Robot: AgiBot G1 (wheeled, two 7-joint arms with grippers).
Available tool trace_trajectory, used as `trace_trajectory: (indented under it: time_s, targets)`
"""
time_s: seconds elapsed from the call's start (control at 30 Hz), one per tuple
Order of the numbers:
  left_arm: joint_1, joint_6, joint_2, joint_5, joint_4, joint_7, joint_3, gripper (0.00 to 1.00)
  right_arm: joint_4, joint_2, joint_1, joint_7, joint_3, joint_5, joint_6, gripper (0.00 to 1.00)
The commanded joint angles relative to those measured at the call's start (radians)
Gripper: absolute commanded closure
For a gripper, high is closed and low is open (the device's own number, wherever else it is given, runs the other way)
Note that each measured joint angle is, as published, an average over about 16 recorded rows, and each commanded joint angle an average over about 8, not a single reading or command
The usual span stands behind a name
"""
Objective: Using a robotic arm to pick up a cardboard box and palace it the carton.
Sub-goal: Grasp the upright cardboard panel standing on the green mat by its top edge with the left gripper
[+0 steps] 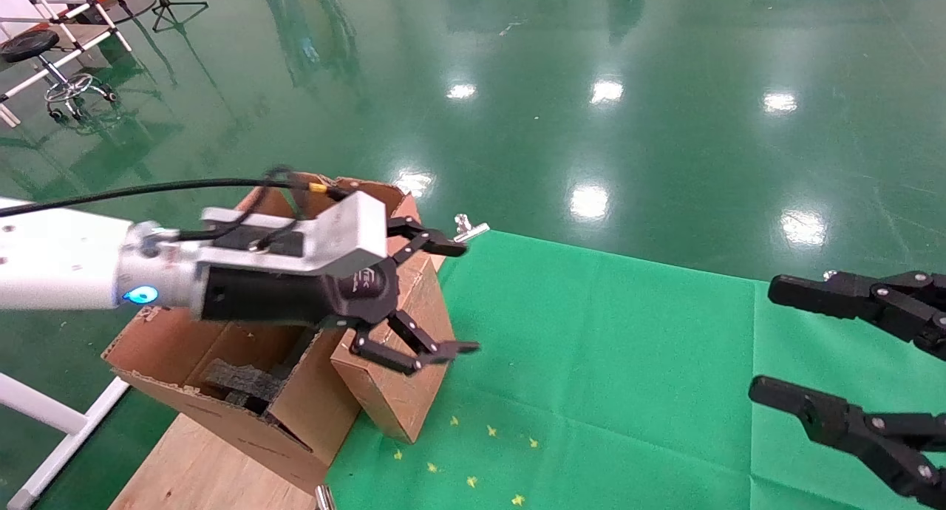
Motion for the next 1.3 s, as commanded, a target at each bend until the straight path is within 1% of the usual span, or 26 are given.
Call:
trace_trajectory:
  time_s: [0.03, 0.13, 0.27, 0.4, 0.5, 0.7, 0.97, 1.13, 1.3]
  targets:
    - [-0.040, -0.022, 0.006, 0.098, -0.002, -0.048, 0.030, 0.00, 0.000, 0.000, 0.000, 0.000, 0.000, 0.000, 0.000, 1.00]
    - [-0.102, -0.022, 0.013, 0.212, -0.002, -0.193, 0.064, 0.00, 0.000, 0.000, 0.000, 0.000, 0.000, 0.000, 0.000, 1.00]
    - [-0.174, 0.012, 0.026, 0.328, -0.004, -0.386, 0.102, 0.00, 0.000, 0.000, 0.000, 0.000, 0.000, 0.000, 0.000, 1.00]
    - [-0.236, 0.070, 0.045, 0.407, -0.006, -0.543, 0.133, 0.00, 0.000, 0.000, 0.000, 0.000, 0.000, 0.000, 0.000, 1.00]
    - [-0.272, 0.113, 0.059, 0.444, -0.008, -0.626, 0.153, 0.00, 0.000, 0.000, 0.000, 0.000, 0.000, 0.000, 0.000, 1.00]
    - [-0.299, 0.163, 0.084, 0.483, -0.009, -0.740, 0.190, 0.00, 0.000, 0.000, 0.000, 0.000, 0.000, 0.000, 0.000, 1.00]
    - [-0.290, 0.166, 0.115, 0.532, -0.007, -0.849, 0.241, 0.00, 0.000, 0.000, 0.000, 0.000, 0.000, 0.000, 0.000, 1.00]
    - [-0.278, 0.156, 0.128, 0.556, -0.006, -0.908, 0.263, 0.00, 0.000, 0.000, 0.000, 0.000, 0.000, 0.000, 0.000, 1.00]
    - [-0.261, 0.148, 0.135, 0.564, -0.005, -0.941, 0.277, 0.00, 0.000, 0.000, 0.000, 0.000, 0.000, 0.000, 0.000, 1.00]
